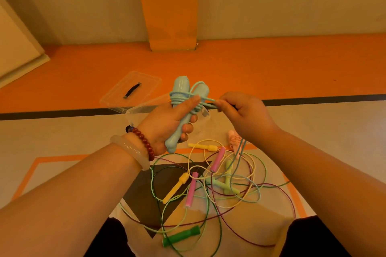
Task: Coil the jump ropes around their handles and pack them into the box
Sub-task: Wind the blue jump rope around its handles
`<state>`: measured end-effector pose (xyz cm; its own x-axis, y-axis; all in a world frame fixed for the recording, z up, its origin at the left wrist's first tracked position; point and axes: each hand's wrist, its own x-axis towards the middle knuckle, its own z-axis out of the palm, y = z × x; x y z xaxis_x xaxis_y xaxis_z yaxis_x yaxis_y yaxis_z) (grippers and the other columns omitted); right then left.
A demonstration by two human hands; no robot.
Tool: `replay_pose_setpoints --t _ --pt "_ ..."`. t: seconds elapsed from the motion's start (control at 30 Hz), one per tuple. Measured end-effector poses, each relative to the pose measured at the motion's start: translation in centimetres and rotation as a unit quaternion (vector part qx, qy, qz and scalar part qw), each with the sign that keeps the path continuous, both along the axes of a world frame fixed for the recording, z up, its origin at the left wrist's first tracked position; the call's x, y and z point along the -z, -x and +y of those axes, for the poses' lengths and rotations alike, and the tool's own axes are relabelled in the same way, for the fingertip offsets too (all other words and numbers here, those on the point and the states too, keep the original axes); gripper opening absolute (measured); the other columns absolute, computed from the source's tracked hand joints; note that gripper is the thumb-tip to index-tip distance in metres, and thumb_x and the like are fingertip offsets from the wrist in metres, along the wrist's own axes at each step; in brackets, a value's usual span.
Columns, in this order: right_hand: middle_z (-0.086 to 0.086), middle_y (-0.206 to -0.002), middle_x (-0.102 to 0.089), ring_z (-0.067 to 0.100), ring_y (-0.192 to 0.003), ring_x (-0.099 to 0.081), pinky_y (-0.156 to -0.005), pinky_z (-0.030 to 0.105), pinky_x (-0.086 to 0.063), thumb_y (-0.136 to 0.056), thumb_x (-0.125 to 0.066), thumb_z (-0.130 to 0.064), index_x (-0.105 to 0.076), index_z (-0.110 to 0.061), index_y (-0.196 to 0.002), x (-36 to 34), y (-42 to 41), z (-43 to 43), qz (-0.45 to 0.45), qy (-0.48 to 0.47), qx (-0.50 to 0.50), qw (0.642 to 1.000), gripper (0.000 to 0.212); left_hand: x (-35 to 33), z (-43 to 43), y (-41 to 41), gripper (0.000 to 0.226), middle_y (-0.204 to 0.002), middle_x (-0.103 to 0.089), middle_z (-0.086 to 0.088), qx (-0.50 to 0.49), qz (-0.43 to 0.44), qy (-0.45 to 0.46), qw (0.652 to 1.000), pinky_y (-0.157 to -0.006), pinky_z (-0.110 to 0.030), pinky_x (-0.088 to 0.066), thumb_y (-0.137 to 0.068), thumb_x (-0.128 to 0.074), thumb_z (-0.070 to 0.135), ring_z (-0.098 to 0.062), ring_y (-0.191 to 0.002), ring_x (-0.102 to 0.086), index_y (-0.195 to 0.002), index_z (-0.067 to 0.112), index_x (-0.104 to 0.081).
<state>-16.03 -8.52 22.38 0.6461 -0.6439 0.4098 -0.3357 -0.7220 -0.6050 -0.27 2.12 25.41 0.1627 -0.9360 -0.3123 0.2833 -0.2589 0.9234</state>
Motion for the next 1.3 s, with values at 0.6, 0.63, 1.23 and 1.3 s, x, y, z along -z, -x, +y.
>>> replay_pose_setpoints --t 0.6,0.63,1.23,1.3 --pt "-0.003 -0.063 -0.046 0.010 -0.061 -0.045 -0.066 0.027 -0.040 -0.101 -0.040 -0.035 -0.053 -0.021 -0.071 1.7 2.0 -1.8 0.033 -0.274 0.020 0.961 0.036 -1.3 -0.3 -3.8 0.038 -0.055 -0.045 0.005 -0.084 0.080 -0.019 0.993 -0.031 -0.013 -0.030 -0.096 -0.043 0.048 -0.002 -0.033 -0.035 -0.090 0.012 -0.052" --pt "-0.004 -0.063 -0.045 0.011 -0.062 -0.045 -0.066 0.027 -0.040 -0.101 -0.039 -0.037 -0.051 -0.020 -0.070 2.0 2.2 -1.9 0.031 -0.288 0.030 0.957 0.038 -1.6 -0.1 -4.2 0.039 -0.054 -0.044 0.006 -0.077 0.090 -0.013 0.993 -0.031 -0.013 -0.029 -0.096 -0.042 0.049 -0.002 -0.033 -0.034 -0.090 0.012 -0.052" --pt "-0.001 -0.060 -0.047 0.011 -0.056 -0.040 -0.052 0.026 -0.029 -0.093 -0.057 -0.041 -0.060 -0.020 -0.071 1.9 0.1 -0.9 0.179 -0.256 0.024 0.950 0.031 2.1 1.4 3.4 0.026 -0.057 -0.059 0.003 0.471 -0.202 -0.148 0.846 -0.042 -0.021 -0.046 -0.094 -0.057 0.035 -0.009 -0.041 -0.051 -0.076 0.016 -0.060" --pt "0.008 -0.070 -0.050 0.017 -0.063 -0.042 -0.057 0.030 -0.030 -0.092 -0.058 -0.042 -0.059 -0.022 -0.070 1.2 -0.5 -0.6 0.169 -0.240 0.005 0.956 0.030 3.0 1.2 3.9 0.032 -0.053 -0.059 0.006 0.459 -0.249 -0.169 0.836 -0.048 -0.023 -0.049 -0.094 -0.057 0.040 -0.006 -0.041 -0.052 -0.072 0.018 -0.059"
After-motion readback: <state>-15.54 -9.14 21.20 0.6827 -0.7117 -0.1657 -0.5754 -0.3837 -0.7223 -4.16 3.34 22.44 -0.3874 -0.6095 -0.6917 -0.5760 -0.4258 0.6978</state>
